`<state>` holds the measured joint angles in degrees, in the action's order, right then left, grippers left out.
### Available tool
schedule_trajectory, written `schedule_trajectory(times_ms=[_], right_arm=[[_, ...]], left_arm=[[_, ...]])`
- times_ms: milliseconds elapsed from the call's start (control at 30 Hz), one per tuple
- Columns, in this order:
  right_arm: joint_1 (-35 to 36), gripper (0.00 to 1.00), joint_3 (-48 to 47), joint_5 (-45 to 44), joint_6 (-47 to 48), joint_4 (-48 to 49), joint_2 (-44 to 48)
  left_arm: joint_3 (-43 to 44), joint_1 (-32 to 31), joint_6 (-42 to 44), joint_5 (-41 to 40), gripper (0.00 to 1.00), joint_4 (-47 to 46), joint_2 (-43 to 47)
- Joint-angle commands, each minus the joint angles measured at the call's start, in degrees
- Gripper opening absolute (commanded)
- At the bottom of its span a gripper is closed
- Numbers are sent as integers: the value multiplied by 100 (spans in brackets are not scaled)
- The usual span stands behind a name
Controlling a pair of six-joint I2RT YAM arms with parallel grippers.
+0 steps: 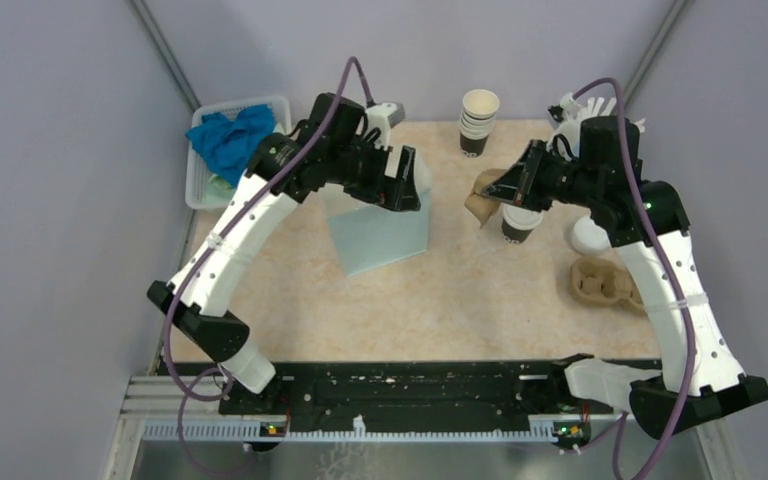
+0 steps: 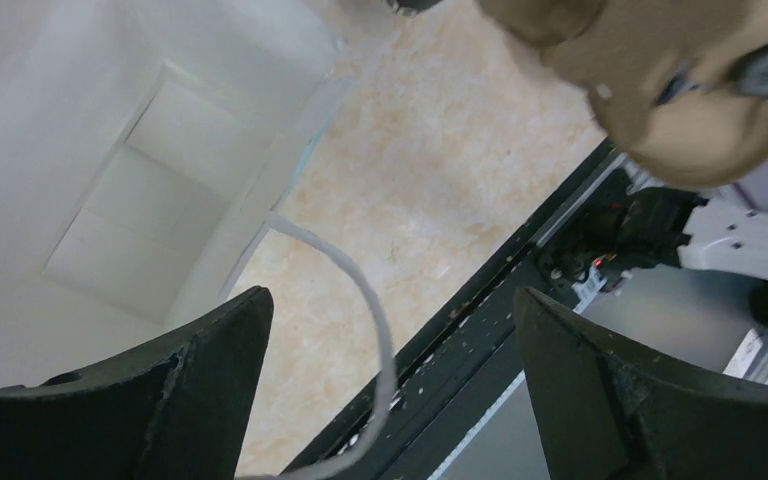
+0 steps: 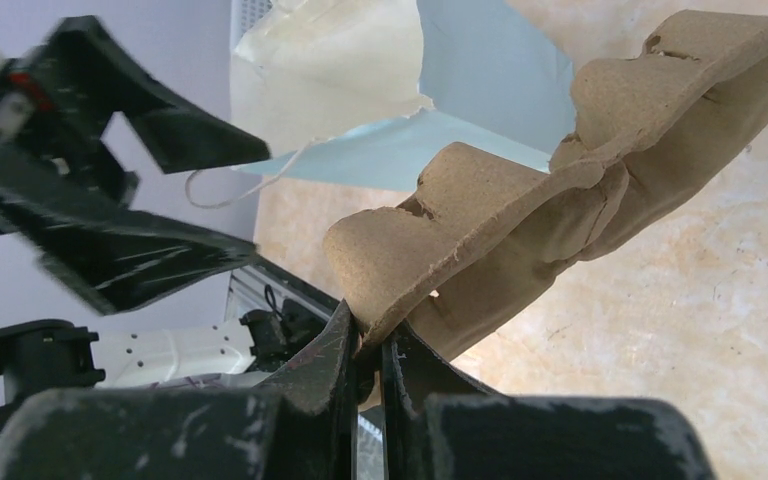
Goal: Pack the takeout coffee
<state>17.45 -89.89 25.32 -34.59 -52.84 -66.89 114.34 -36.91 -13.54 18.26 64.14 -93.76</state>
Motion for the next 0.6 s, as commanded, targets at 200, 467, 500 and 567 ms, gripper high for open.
schedule_trajectory(times_ms=[200, 467, 500, 567], right_arm=[[32, 2, 42, 28, -657, 499, -15], [33, 3, 420, 11, -1853, 963, 74], [34, 3, 440, -40, -1932, 960, 84], [35, 2, 478, -137, -2089, 949, 116]], left_arm=[[293, 38, -1306, -260, 93, -1494, 918], [618, -1033, -986, 393, 80, -2065, 316], [794, -1189, -939, 244, 76, -2025, 186], [921, -1482, -832, -174, 72, -2106, 66]])
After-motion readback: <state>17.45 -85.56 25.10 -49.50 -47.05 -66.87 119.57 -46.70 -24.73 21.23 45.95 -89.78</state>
